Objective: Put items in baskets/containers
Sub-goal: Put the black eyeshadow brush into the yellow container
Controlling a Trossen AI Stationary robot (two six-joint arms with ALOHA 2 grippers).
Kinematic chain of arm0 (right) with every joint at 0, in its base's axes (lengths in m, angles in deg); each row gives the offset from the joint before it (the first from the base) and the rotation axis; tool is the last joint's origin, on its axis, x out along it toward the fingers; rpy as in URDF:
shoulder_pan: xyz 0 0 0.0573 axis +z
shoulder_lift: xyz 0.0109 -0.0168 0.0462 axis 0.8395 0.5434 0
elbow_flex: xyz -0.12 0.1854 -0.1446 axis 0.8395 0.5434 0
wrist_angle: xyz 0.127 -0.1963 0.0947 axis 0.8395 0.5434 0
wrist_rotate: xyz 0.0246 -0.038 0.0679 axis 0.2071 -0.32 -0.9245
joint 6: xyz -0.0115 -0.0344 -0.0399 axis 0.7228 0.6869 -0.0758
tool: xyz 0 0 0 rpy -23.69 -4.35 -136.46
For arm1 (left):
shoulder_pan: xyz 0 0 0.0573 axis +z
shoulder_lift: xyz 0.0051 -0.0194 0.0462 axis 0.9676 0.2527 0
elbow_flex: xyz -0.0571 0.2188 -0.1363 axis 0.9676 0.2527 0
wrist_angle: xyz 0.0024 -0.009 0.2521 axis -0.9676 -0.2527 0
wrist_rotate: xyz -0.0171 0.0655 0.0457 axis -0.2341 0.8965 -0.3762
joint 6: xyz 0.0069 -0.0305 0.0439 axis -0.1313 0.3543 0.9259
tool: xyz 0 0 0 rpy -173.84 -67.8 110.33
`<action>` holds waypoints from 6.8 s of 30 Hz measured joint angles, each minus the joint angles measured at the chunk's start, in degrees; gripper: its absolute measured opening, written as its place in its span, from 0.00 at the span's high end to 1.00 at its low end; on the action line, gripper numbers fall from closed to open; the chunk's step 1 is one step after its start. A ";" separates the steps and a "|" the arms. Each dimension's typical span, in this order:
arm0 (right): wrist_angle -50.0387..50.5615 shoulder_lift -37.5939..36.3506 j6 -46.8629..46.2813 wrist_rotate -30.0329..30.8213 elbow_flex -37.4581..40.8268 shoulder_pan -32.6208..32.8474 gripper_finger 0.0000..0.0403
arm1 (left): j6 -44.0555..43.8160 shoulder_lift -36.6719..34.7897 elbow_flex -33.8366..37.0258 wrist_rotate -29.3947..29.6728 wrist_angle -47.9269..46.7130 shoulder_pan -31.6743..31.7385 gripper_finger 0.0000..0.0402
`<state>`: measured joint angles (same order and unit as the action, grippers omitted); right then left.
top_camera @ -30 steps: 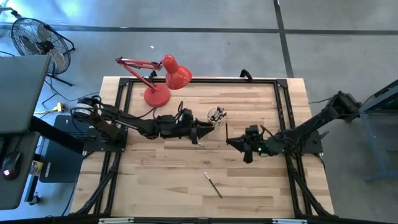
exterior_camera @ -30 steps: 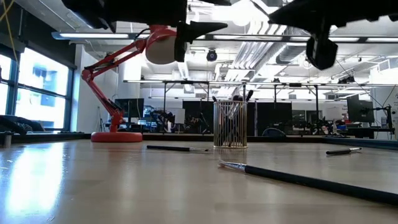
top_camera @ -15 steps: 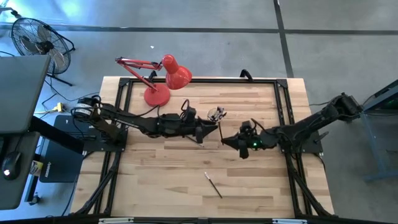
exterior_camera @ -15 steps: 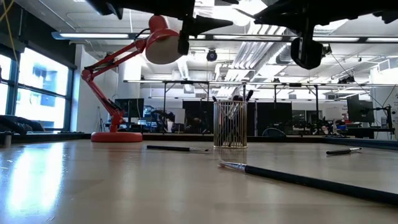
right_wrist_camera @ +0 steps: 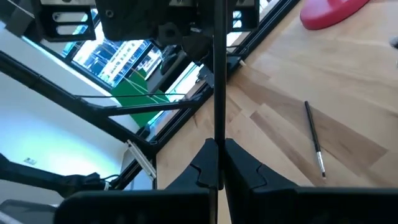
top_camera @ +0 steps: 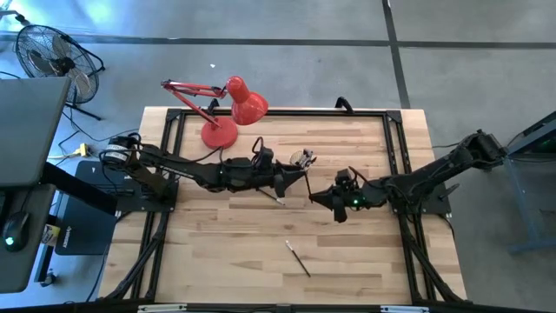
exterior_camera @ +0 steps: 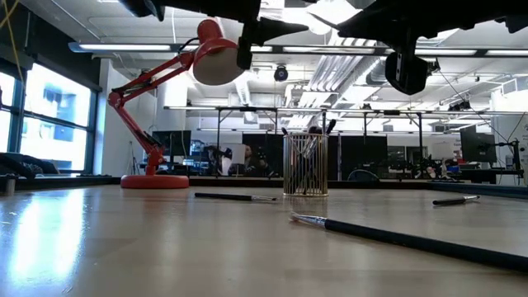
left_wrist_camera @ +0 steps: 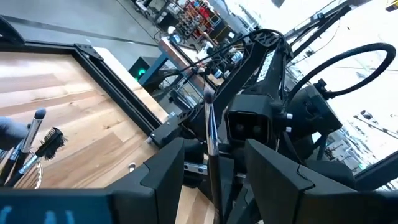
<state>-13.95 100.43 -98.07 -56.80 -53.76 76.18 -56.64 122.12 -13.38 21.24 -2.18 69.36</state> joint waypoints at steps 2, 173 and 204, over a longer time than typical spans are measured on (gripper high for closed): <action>0.00 0.02 0.53 0.21 0.00 0.00 1.00 | -0.14 1.29 -0.36 -0.03 1.05 0.00 0.58; 12.42 17.98 -3.13 14.98 -2.43 10.39 1.00 | 31.26 -0.19 -5.25 -7.89 -66.18 -4.63 1.00; 42.94 35.67 4.37 15.32 -39.01 -2.40 1.00 | 53.18 -16.01 9.09 -16.11 -65.77 8.63 1.00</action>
<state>28.99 136.09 -93.70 -41.49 -92.77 73.77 -3.45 106.10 -4.29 5.13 -67.95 78.00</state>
